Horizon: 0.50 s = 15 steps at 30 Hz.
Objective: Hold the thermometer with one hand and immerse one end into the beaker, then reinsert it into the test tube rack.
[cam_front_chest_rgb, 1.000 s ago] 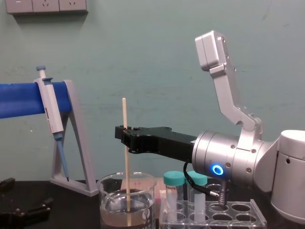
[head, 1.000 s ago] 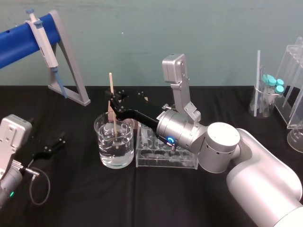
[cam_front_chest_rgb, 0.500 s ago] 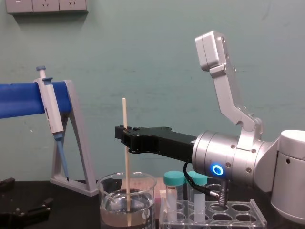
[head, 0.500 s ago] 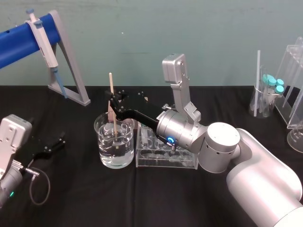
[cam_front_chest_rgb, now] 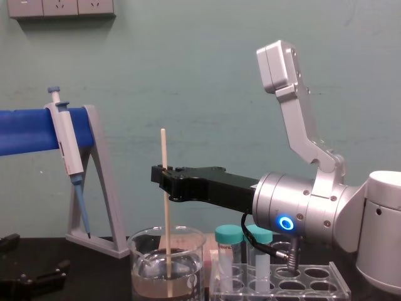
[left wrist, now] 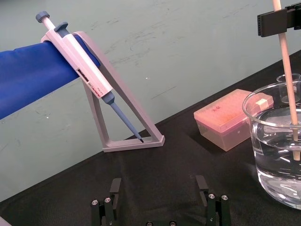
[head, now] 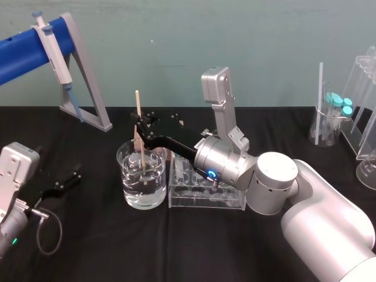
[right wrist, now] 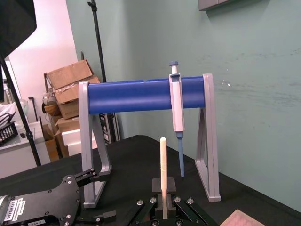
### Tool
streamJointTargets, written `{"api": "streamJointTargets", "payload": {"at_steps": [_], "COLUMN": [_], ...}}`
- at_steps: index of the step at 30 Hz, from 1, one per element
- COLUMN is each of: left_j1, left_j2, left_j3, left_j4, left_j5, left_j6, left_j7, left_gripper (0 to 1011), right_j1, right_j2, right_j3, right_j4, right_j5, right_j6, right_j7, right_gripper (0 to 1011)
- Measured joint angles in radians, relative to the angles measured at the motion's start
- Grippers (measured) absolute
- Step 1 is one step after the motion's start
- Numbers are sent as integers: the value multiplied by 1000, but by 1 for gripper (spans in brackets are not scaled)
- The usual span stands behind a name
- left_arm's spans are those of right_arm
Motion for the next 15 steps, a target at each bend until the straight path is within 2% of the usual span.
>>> {"api": "streamJointTargets", "payload": {"at_steps": [15], "left_j1": [0], "left_j2": [0], "left_j3": [0], "left_j4": [0], "left_j5": [0], "left_j6": [0], "left_j7": [0], "left_gripper": [1004], "right_j1": [0], "right_j2": [0], "right_j3": [0], "right_j4": [0], "right_j5": [0], "right_j6": [0], "right_j7": [0], "right_gripper": [48]}}
